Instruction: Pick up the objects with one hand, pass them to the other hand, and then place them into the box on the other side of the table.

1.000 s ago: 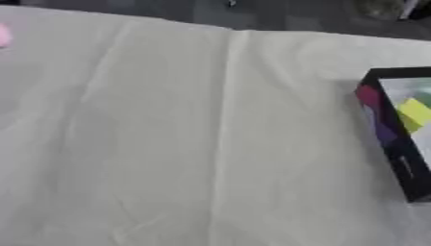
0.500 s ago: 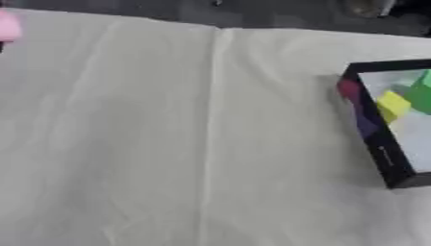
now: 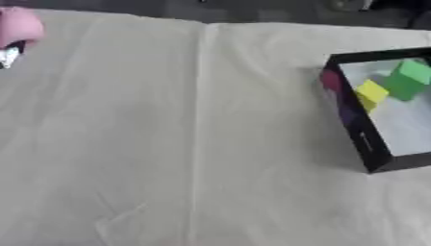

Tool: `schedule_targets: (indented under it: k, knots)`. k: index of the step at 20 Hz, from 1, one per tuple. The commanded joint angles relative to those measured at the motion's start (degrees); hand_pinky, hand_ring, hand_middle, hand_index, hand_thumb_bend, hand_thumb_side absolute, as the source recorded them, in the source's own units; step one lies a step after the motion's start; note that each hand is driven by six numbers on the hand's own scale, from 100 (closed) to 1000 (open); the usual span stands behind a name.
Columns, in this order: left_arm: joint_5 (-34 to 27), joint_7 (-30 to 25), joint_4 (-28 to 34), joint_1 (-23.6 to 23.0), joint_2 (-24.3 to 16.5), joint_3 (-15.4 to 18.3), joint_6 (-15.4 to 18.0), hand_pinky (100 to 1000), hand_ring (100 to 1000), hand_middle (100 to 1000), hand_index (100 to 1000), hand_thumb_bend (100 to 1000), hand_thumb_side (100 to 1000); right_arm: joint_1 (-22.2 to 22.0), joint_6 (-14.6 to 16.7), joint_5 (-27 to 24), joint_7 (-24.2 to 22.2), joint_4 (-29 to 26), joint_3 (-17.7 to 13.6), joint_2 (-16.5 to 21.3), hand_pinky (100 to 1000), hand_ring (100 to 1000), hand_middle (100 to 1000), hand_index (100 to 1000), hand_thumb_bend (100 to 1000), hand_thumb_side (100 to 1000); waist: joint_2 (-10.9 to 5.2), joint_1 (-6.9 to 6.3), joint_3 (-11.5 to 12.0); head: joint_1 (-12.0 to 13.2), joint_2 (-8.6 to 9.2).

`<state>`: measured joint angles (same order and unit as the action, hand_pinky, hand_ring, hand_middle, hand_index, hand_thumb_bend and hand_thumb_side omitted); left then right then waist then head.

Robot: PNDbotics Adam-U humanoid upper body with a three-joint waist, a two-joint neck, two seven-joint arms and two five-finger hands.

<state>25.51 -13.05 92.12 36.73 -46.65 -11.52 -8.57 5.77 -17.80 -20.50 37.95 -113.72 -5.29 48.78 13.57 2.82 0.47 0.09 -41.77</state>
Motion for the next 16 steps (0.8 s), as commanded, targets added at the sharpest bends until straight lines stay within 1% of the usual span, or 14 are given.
schedule_targets:
  k: [1,2,3,5,6,7,12,16]
  knots:
    - [-1.1,0.2,1.1,1.6,1.7,-0.4,0.6,734,618,490,412,100,224,2.7,-0.2,0.1,-2.5,-0.9,0.5,3.9,682,779,797,804,421,100,-2.24,0.1,-0.1,-0.7,-0.6]
    - [-1.5,0.3,0.9,1.8,2.8,-0.7,0.8,734,616,488,411,100,253,3.7,-0.4,0.2,-3.4,-0.9,0.9,4.3,684,780,798,805,422,100,-2.32,0.15,-0.2,-0.8,-0.75]
    - [-1.9,0.5,0.7,1.9,3.9,-1.0,1.2,735,614,485,409,100,312,4.8,-0.7,0.2,-4.2,-0.9,1.3,4.7,685,781,799,806,422,100,-2.39,0.21,-0.2,-1.0,-0.89]
    - [-3.2,0.8,0.2,2.3,6.2,-1.7,2.1,735,610,481,406,100,392,6.8,-1.4,0.4,-5.8,-0.9,2.2,5.3,688,784,802,809,422,100,-2.51,0.3,-0.3,-1.2,-1.17]
    - [-3.9,0.9,-0.1,2.4,7.4,-2.1,2.6,735,609,480,406,100,408,7.7,-1.7,0.5,-6.6,-0.9,2.6,5.5,689,784,802,809,421,100,-2.57,0.34,-0.3,-1.2,-1.3]
    - [-4.6,1.0,-0.3,2.6,8.3,-2.4,3.0,735,606,478,404,100,445,8.5,-2.0,0.7,-7.4,-0.9,2.9,5.6,690,785,803,810,419,100,-2.61,0.38,-0.4,-1.3,-1.43]
    - [-7.1,1.9,-1.1,3.2,13.4,-3.5,4.9,738,602,472,401,100,486,13.2,-3.5,1.9,-11.5,-0.9,5.4,5.7,696,788,805,812,436,100,-2.83,0.5,-0.6,-1.6,-1.88]
    - [-6.1,2.5,-2.1,3.5,16.9,-4.8,6.7,739,602,471,400,100,495,16.9,-5.1,3.6,-14.8,-0.9,8.1,5.3,702,791,807,813,450,100,-2.94,0.64,-0.7,-2.3,-2.23]
